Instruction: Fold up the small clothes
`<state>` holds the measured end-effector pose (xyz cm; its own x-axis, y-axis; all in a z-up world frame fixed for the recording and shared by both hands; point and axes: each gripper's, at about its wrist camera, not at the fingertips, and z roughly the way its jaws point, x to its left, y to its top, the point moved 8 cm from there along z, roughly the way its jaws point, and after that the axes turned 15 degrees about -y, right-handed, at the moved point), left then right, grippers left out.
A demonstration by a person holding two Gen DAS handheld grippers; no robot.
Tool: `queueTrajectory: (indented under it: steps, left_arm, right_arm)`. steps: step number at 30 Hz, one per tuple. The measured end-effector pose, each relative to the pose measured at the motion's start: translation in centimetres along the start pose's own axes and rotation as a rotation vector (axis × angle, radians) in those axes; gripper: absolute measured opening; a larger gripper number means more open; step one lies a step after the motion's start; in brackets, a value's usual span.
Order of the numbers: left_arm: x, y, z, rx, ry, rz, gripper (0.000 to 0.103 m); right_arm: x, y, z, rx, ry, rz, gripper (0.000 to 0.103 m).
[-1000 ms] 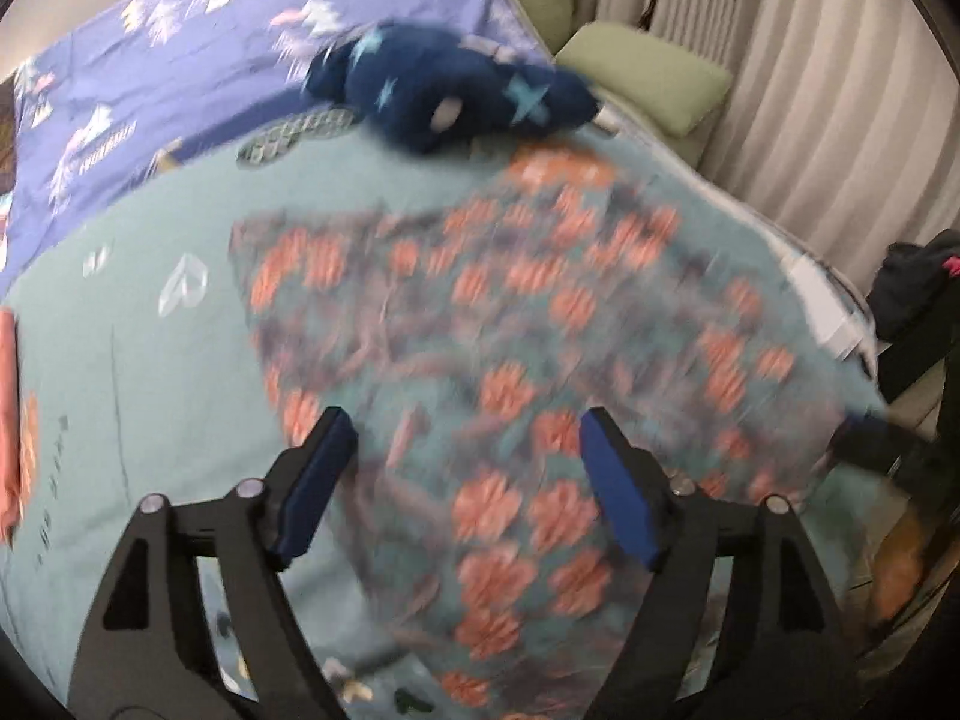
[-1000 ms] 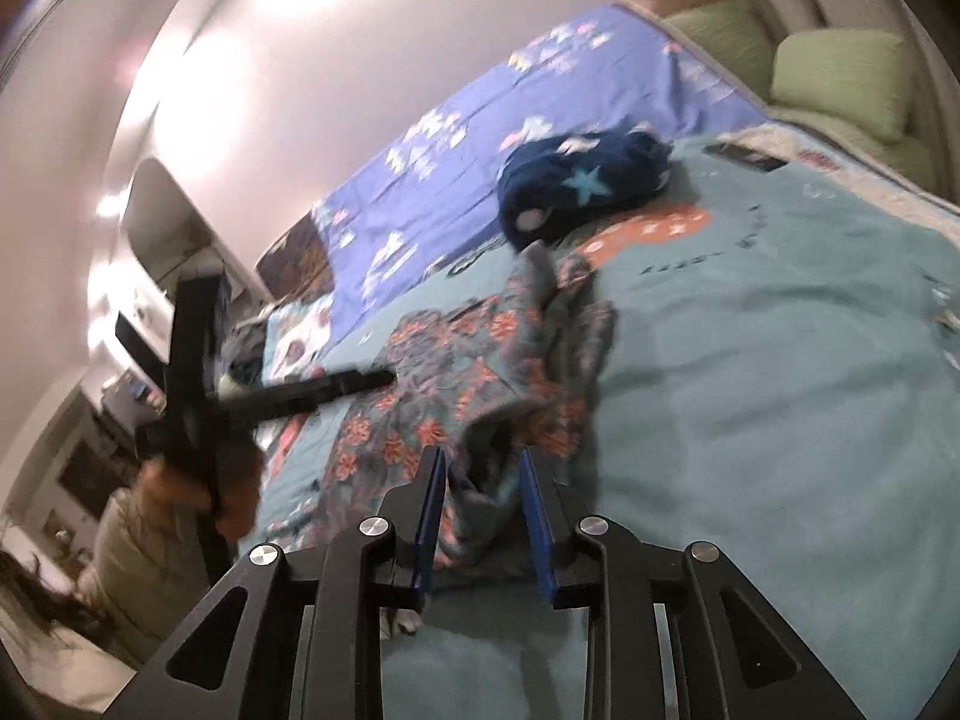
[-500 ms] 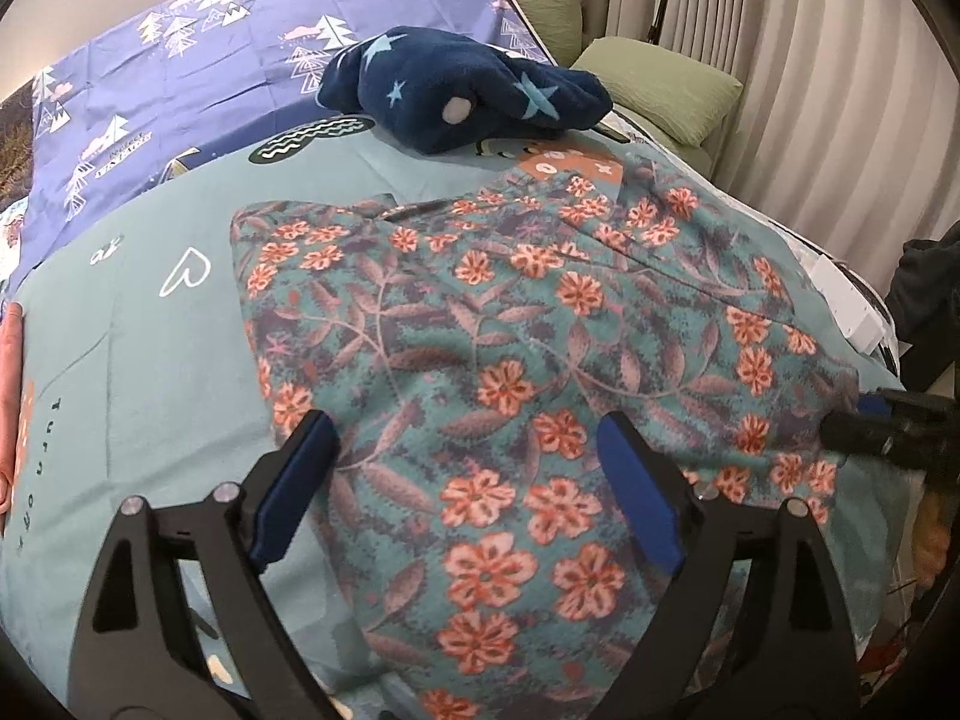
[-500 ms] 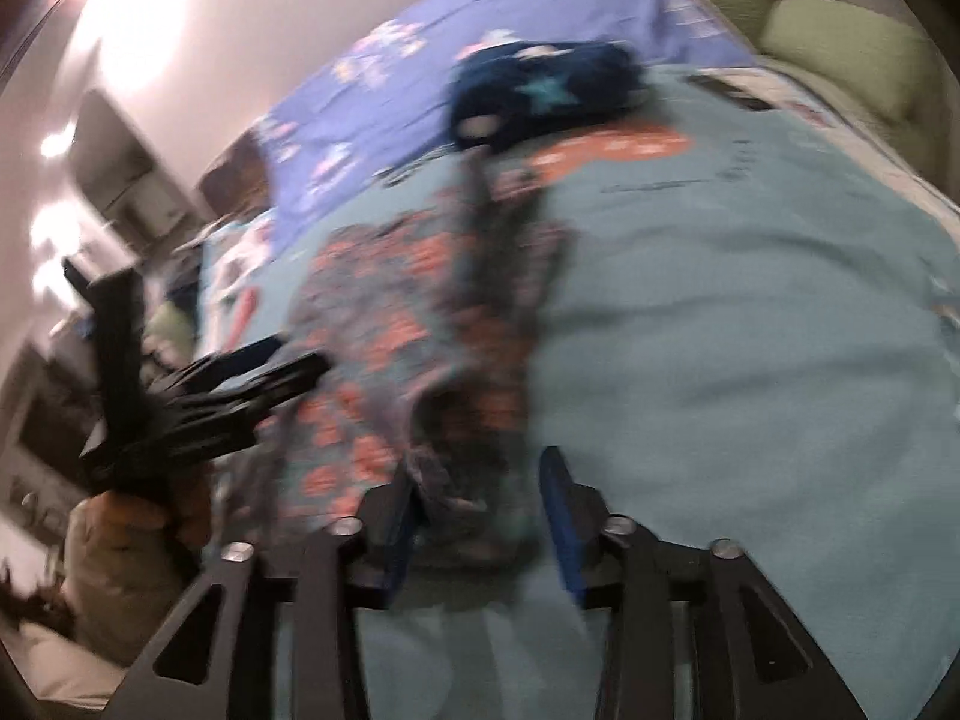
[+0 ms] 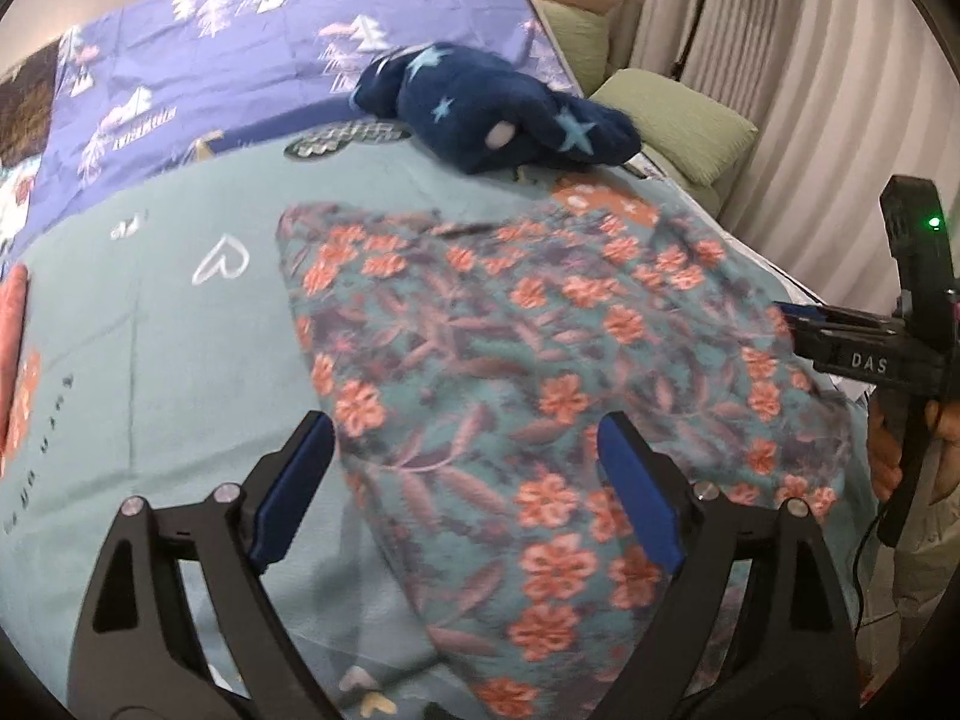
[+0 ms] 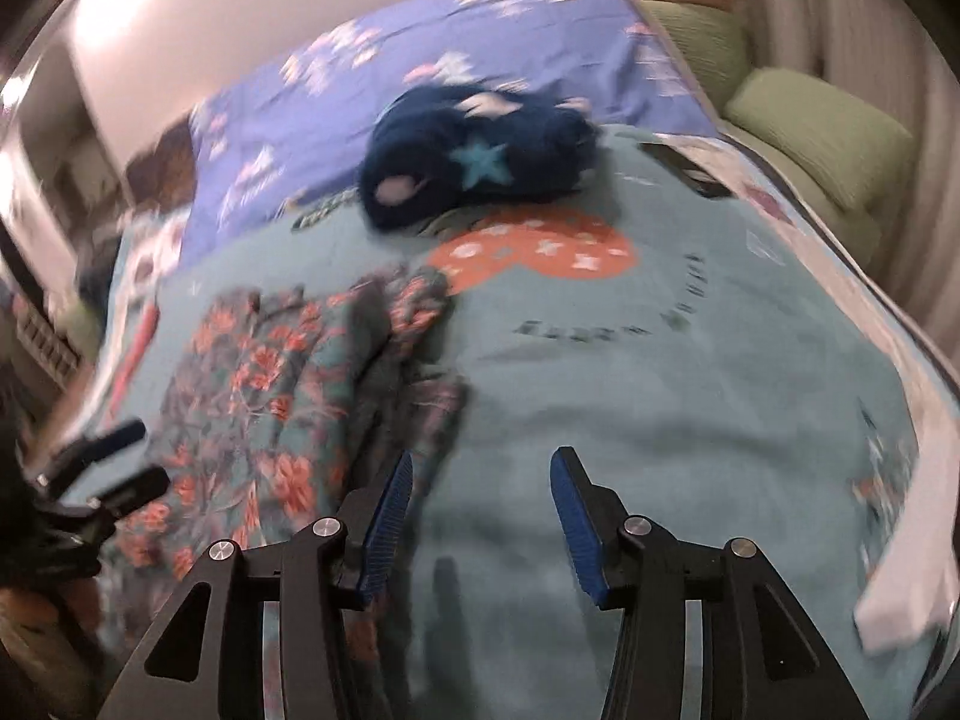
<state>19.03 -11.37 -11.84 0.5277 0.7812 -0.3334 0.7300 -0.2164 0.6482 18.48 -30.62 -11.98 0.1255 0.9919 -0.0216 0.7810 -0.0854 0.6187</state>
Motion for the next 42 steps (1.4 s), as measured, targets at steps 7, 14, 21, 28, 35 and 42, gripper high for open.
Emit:
queueTrajectory:
  steps: [7, 14, 21, 28, 35, 42]
  left_arm:
    - [0.8, -0.6, 1.0, 0.005, -0.054, -0.057, 0.089]
    - [0.6, -0.6, 1.2, 0.003, -0.058, -0.052, 0.089]
    - [0.5, -0.7, 1.2, 0.002, -0.054, -0.040, 0.090]
    - [0.5, -0.8, 1.2, 0.005, -0.047, -0.031, 0.090]
    - [0.5, -0.9, 1.1, 0.005, -0.055, -0.032, 0.090]
    - [0.5, -0.8, 1.0, 0.003, -0.049, -0.032, 0.090]
  right_arm:
    - [4.7, 0.7, -1.8, -0.116, 0.075, -0.180, 0.045]
    - [3.3, 0.2, 1.0, 0.030, 0.190, -0.069, 0.045]
    - [2.5, -0.8, 2.0, 0.123, 0.178, -0.040, 0.028]
    - [5.4, -1.3, 0.5, 0.119, 0.121, -0.219, 0.036]
    - [2.7, -0.5, 1.8, 0.140, 0.034, -0.179, 0.035]
    - [-4.4, -0.5, 1.0, 0.144, -0.045, 0.003, 0.017]
